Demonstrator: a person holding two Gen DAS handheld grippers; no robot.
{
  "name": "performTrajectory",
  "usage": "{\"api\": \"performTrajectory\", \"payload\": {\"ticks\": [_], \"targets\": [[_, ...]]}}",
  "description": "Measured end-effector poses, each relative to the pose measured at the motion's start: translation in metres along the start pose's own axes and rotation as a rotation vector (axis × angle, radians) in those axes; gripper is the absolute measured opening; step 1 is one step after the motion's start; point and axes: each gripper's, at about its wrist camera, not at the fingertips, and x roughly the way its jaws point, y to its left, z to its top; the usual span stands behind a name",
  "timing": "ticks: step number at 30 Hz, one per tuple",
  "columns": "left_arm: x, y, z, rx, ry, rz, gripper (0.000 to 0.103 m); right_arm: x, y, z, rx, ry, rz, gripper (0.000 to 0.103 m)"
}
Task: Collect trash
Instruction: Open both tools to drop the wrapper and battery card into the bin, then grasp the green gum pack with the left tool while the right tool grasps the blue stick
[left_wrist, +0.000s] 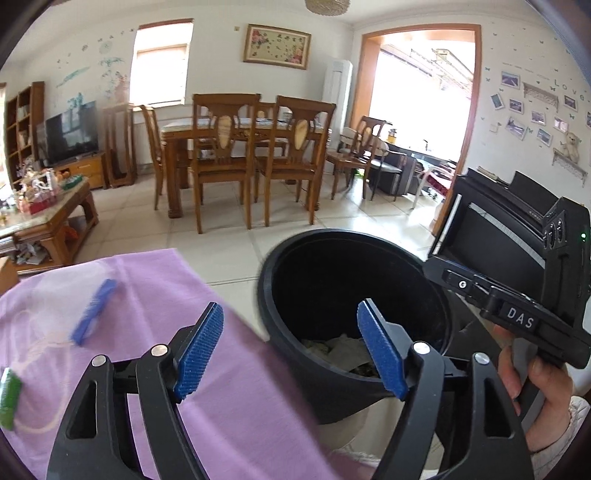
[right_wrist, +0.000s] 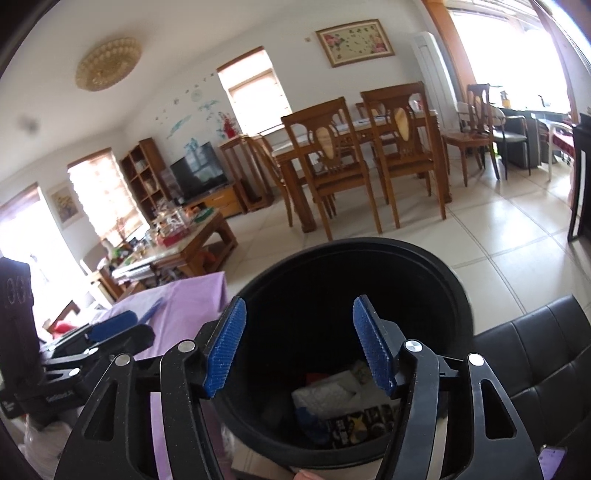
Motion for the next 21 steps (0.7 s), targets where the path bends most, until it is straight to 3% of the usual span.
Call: {"api": "performTrajectory", "payload": {"ticks": [6, 11, 15, 18, 21], "targets": [[-0.038, 0.077, -0.015, -0.062, -0.004, 0.142, 0.075, 0.019, 0.060, 0.000, -0.068, 0.036, 0.068, 0.061], [-0.062, 0.156, -0.039, -0.146, 0.041, 0.312, 0.075, 0.041, 0.115, -0.004, -0.131, 0.080, 0.133, 0.061], [-0.074, 0.200, -0.057, -0.225, 0.077, 0.368, 0.075, 0.062, 0.161, -0.009, -0.175, 0.128, 0.185, 0.061], [-0.073, 0.219, -0.064, -0.241, 0.117, 0.397, 0.075, 0.081, 0.194, -0.010, -0.202, 0.176, 0.224, 0.072], [-0.069, 0.238, -0.071, -0.259, 0.153, 0.404, 0.075, 0.096, 0.225, -0.017, -0.235, 0.219, 0.238, 0.072]]}}
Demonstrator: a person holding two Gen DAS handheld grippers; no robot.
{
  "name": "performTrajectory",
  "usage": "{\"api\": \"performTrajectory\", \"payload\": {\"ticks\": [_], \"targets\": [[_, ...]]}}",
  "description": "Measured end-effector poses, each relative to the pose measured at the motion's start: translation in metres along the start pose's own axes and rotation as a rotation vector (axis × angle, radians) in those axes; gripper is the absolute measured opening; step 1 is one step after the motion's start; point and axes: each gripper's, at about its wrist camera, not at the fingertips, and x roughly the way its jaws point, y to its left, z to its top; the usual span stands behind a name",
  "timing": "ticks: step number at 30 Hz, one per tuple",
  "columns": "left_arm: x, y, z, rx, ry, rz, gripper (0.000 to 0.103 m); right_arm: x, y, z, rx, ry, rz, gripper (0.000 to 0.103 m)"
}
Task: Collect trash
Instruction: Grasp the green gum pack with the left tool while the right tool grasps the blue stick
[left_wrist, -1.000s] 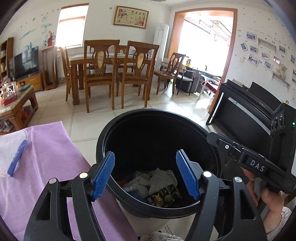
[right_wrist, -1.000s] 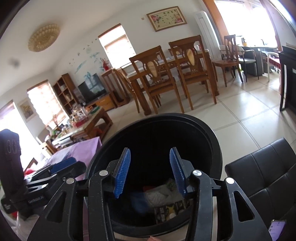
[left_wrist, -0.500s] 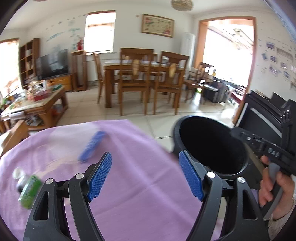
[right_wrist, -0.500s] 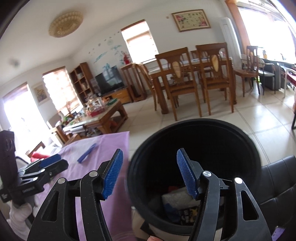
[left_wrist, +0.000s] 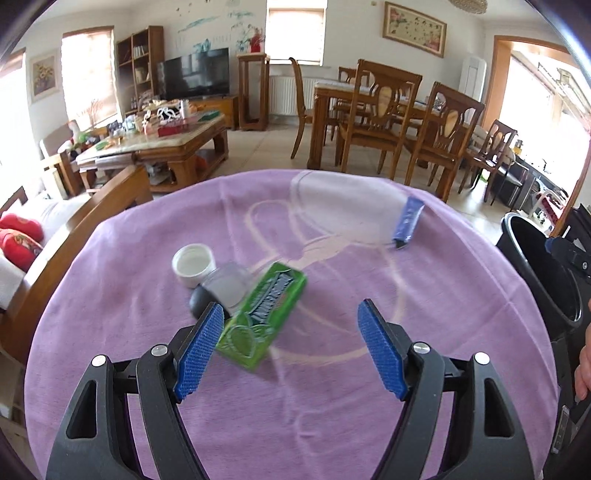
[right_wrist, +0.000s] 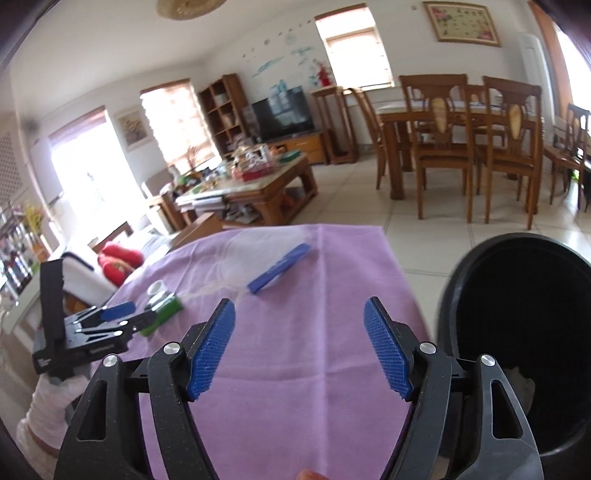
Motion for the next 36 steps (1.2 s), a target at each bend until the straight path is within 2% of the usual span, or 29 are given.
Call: {"api": "performTrajectory", "payload": {"ticks": [3, 6, 7, 12, 14, 16, 17, 18, 21, 23, 25, 29, 30, 33, 36], "targets": [[0.008, 0.005, -0.002, 0.000, 0.033, -0.021, 0.075, 0.027, 0.021, 0.007, -0.015, 0.063, 0.029, 0.073], [0.008, 0.001, -0.015, 0.015, 0.056, -0.005, 0.075, 0.052, 0.032, 0.013, -0.004, 0.114, 0.060, 0.090], [0.011, 0.001, -0.016, 0.019, 0.066, 0.001, 0.075, 0.059, 0.036, 0.016, 0.004, 0.126, 0.068, 0.092], [0.021, 0.009, -0.018, 0.019, 0.113, 0.022, 0.075, 0.101, 0.040, 0.026, 0.049, 0.214, 0.056, 0.093], [0.020, 0.009, -0.017, 0.028, 0.106, 0.016, 0.074, 0.118, 0.038, 0.030, 0.063, 0.242, 0.032, 0.094], [0.019, 0.010, -0.015, 0.037, 0.103, 0.018, 0.059, 0.132, 0.034, 0.037, 0.083, 0.245, 0.011, 0.094], [0.019, 0.011, -0.015, 0.042, 0.098, 0.028, 0.039, 0.141, 0.034, 0.041, 0.087, 0.246, -0.004, 0.094], [0.019, 0.013, -0.014, 0.043, 0.094, 0.025, 0.032, 0.151, 0.034, 0.044, 0.092, 0.250, -0.025, 0.094], [0.015, 0.015, -0.015, 0.040, 0.088, 0.014, 0.030, 0.176, 0.033, 0.050, 0.109, 0.279, -0.051, 0.092], [0.008, 0.017, -0.015, 0.029, 0.060, -0.003, 0.030, 0.185, 0.039, 0.052, 0.066, 0.274, -0.114, 0.084], [0.000, 0.024, -0.014, -0.010, 0.022, -0.043, 0.030, 0.191, 0.043, 0.052, 0.036, 0.280, -0.147, 0.066], [-0.024, 0.043, -0.012, -0.098, -0.076, -0.084, 0.031, 0.200, 0.059, 0.050, -0.078, 0.287, -0.221, 0.047], [-0.027, 0.047, -0.011, -0.118, -0.094, -0.092, 0.031, 0.203, 0.063, 0.048, -0.101, 0.288, -0.224, 0.042], [-0.042, 0.067, -0.012, -0.199, -0.163, -0.071, 0.031, 0.208, 0.077, 0.041, -0.179, 0.291, -0.234, 0.036], [-0.051, 0.086, -0.013, -0.271, -0.210, -0.040, 0.031, 0.217, 0.087, 0.033, -0.194, 0.315, -0.183, 0.017]]}}
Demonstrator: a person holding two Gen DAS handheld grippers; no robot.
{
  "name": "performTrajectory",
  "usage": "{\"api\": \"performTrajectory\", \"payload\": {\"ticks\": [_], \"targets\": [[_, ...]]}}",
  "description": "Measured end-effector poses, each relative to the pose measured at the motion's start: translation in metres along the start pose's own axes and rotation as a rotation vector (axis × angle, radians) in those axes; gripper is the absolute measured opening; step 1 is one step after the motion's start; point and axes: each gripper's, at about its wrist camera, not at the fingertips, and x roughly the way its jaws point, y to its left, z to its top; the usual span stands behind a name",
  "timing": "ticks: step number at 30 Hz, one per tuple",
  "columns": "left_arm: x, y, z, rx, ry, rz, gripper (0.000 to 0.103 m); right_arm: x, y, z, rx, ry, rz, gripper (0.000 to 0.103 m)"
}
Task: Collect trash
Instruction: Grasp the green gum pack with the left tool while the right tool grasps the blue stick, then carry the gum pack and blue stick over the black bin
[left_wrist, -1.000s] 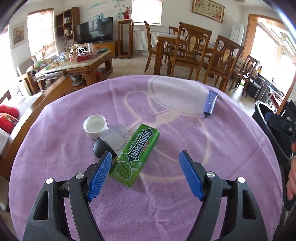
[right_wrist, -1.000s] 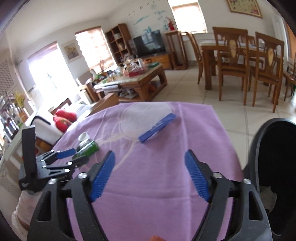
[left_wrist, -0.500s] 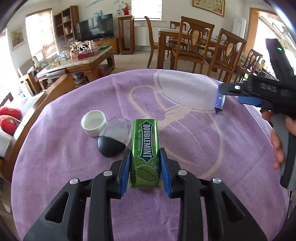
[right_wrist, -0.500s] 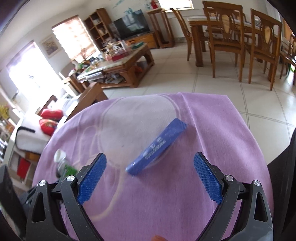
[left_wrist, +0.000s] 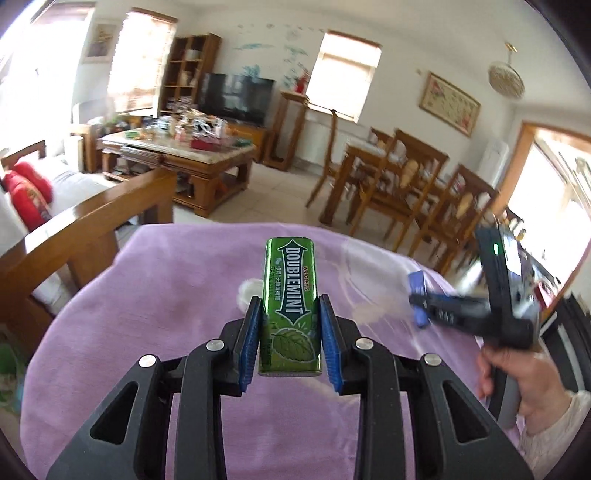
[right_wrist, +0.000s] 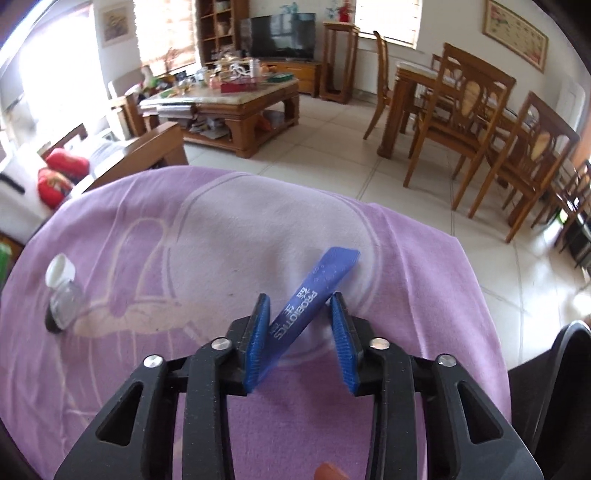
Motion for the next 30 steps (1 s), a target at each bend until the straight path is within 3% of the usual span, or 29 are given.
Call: {"api": "performTrajectory", "payload": {"ticks": [3, 7, 15, 19, 23, 30], "targets": [[-0.002, 0.014, 0.003, -0.051, -0.012, 0.019, 0.031, -0.006, 0.003, -0.003, 0.008, -0.021, 0.046, 0.010], [-0.001, 0.014, 0.004, -0.047, -0.005, 0.015, 0.031, -0.031, -0.005, -0.008, 0.060, -0.090, 0.121, 0.009], [0.007, -0.020, 0.002, 0.050, -0.004, -0.110, 0.031, -0.115, -0.054, -0.034, 0.150, -0.240, 0.208, 0.009], [0.014, -0.053, -0.003, 0.080, 0.023, -0.220, 0.031, -0.164, -0.099, -0.062, 0.189, -0.343, 0.167, 0.009], [0.009, -0.096, -0.010, 0.130, 0.003, -0.268, 0.031, -0.210, -0.161, -0.095, 0.239, -0.440, 0.082, 0.009], [0.011, -0.217, -0.008, 0.221, 0.044, -0.459, 0.031, -0.258, -0.278, -0.161, 0.380, -0.516, -0.032, 0.009]]}}
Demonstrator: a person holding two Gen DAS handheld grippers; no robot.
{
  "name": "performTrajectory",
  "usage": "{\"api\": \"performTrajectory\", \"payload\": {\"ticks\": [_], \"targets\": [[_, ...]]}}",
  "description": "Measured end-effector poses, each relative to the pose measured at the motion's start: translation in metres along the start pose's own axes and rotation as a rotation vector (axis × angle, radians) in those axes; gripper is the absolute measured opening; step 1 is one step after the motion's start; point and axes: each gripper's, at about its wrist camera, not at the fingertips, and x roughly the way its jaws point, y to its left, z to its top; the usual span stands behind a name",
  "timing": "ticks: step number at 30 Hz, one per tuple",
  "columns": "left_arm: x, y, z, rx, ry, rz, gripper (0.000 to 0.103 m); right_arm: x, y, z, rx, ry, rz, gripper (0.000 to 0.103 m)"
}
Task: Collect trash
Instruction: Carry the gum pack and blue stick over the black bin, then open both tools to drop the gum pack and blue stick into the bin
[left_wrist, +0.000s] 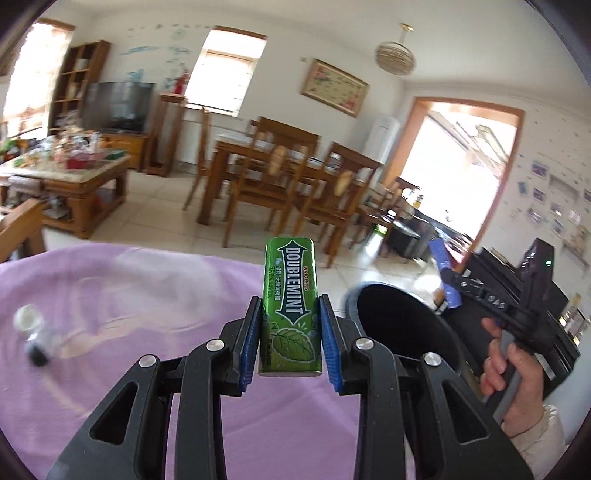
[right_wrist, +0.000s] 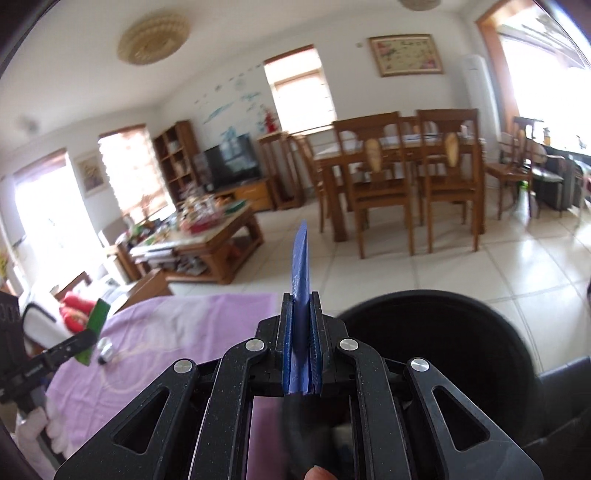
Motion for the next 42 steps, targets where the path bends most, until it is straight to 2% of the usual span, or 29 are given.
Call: {"api": "performTrajectory", "payload": {"ticks": [7, 10, 13, 17, 24, 26, 29, 30, 32, 35, 36, 37, 38, 40, 42], "targets": [[0.094, -0.106, -0.010, 0.106, 0.096, -0.130, 0.031, -0.031, -0.096, -0.017, 0.132, -0.026, -0.060, 0.009], [0.135, -0.145, -0.023, 0.159, 0.148, -0.157, 0.031, -0.035, -0.124, -0.026, 0.174, -0.027, -0.068, 0.010], [0.160, -0.167, -0.031, 0.196, 0.183, -0.157, 0.031, -0.035, -0.147, -0.034, 0.205, -0.028, -0.066, 0.010], [0.168, -0.180, -0.046, 0.234, 0.200, -0.139, 0.031, -0.027, -0.162, -0.043, 0.230, -0.019, -0.044, 0.010], [0.177, -0.179, -0.059, 0.264, 0.240, -0.100, 0.031, 0.006, -0.144, -0.044, 0.221, 0.023, 0.021, 0.010], [0.175, -0.178, -0.061, 0.273, 0.233, -0.087, 0.032, 0.010, -0.139, -0.045, 0.215, 0.027, 0.043, 0.013], [0.171, -0.181, -0.061, 0.299, 0.216, -0.069, 0.035, 0.010, -0.131, -0.044, 0.211, 0.015, 0.054, 0.034], [0.170, -0.182, -0.062, 0.309, 0.214, -0.064, 0.044, 0.010, -0.131, -0.043, 0.214, 0.012, 0.062, 0.042], [0.168, -0.185, -0.064, 0.328, 0.201, -0.044, 0.059, 0.008, -0.131, -0.043, 0.218, 0.004, 0.067, 0.049], [0.163, -0.187, -0.066, 0.351, 0.183, -0.040, 0.062, 0.006, -0.129, -0.042, 0.214, 0.003, 0.079, 0.066], [0.162, -0.188, -0.066, 0.358, 0.178, -0.039, 0.073, 0.006, -0.129, -0.040, 0.214, 0.001, 0.082, 0.072], [0.162, -0.188, -0.065, 0.363, 0.171, -0.035, 0.079, 0.005, -0.128, -0.039, 0.212, -0.001, 0.081, 0.075], [0.160, -0.190, -0.065, 0.371, 0.152, -0.020, 0.091, 0.004, -0.127, -0.039, 0.211, -0.004, 0.084, 0.076], [0.156, -0.192, -0.065, 0.395, 0.119, -0.002, 0.095, 0.003, -0.128, -0.039, 0.213, -0.006, 0.087, 0.085], [0.154, -0.193, -0.063, 0.401, 0.118, -0.016, 0.095, 0.001, -0.129, -0.039, 0.219, -0.011, 0.086, 0.086]]}}
